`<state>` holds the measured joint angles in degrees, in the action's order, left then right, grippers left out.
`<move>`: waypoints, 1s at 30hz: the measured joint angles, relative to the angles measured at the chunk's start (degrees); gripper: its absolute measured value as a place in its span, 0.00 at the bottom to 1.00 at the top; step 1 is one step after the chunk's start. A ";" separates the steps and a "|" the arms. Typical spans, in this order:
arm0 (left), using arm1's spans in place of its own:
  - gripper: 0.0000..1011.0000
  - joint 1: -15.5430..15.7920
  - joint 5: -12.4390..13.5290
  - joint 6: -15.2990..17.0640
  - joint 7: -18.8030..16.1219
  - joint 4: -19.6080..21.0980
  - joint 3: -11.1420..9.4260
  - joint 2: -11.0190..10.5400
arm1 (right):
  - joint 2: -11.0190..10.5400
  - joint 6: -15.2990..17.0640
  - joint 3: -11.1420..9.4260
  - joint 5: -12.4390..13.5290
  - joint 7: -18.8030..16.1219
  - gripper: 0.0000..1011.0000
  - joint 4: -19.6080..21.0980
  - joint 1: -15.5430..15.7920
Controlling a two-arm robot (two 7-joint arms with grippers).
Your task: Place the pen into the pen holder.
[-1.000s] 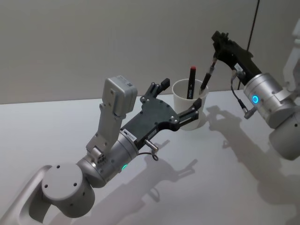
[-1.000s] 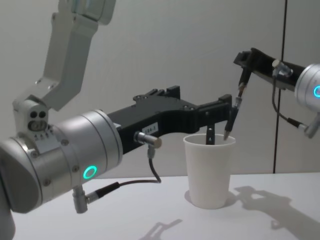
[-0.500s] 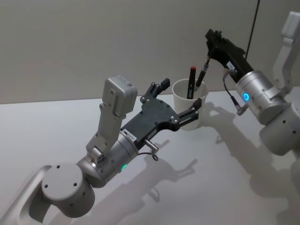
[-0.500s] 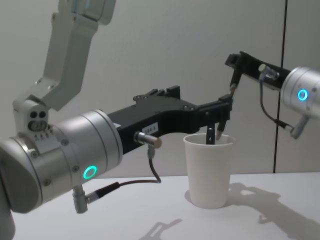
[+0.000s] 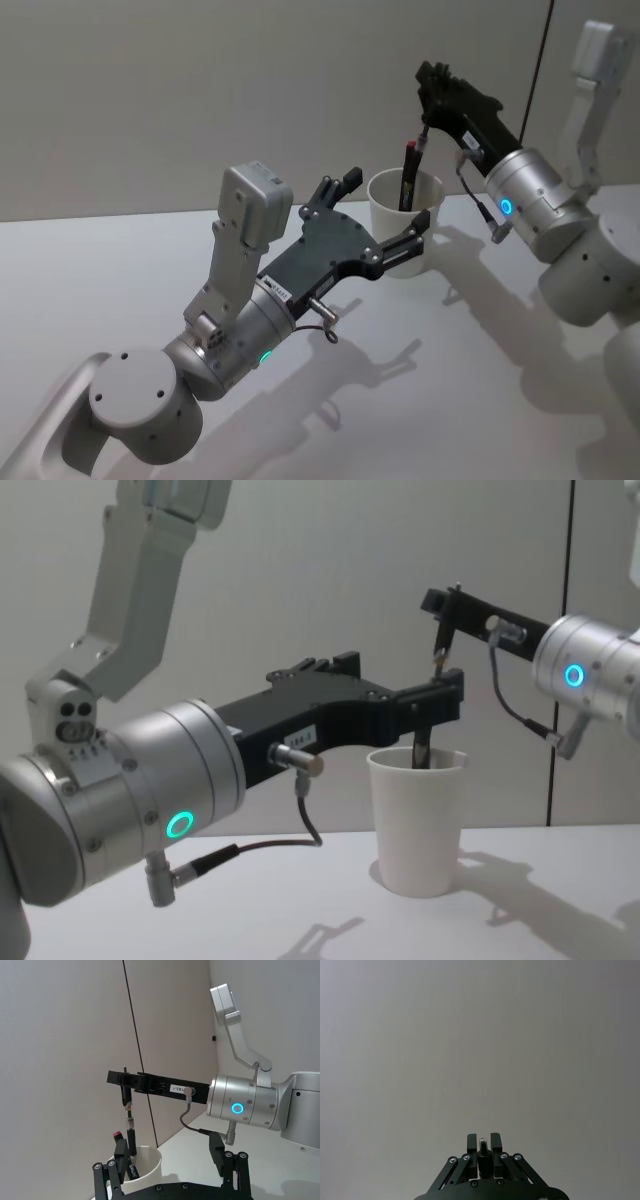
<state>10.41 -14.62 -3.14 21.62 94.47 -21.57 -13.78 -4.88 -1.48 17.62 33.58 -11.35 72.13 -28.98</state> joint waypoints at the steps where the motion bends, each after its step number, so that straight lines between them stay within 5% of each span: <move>1: 0.99 0.00 0.00 0.00 0.00 0.00 0.00 0.00 | 0.02 -0.13 0.07 -0.32 -0.13 0.16 -0.09 -0.05; 13: 0.99 0.00 0.00 0.00 0.00 0.00 0.00 0.00 | 0.09 -3.99 1.11 -9.04 -2.70 0.16 -1.33 -0.76; 20: 0.99 0.00 0.00 0.00 0.00 0.00 0.00 0.00 | 0.06 -5.08 1.40 -11.43 -3.22 0.16 -1.56 -0.89; 30: 0.99 0.00 0.00 0.00 0.00 0.00 0.00 0.00 | 0.01 -6.00 1.64 -13.60 -3.68 0.46 -1.75 -1.00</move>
<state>10.41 -14.62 -3.15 21.62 94.47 -21.57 -13.78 -4.87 -7.49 19.26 19.98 -15.02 70.38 -29.98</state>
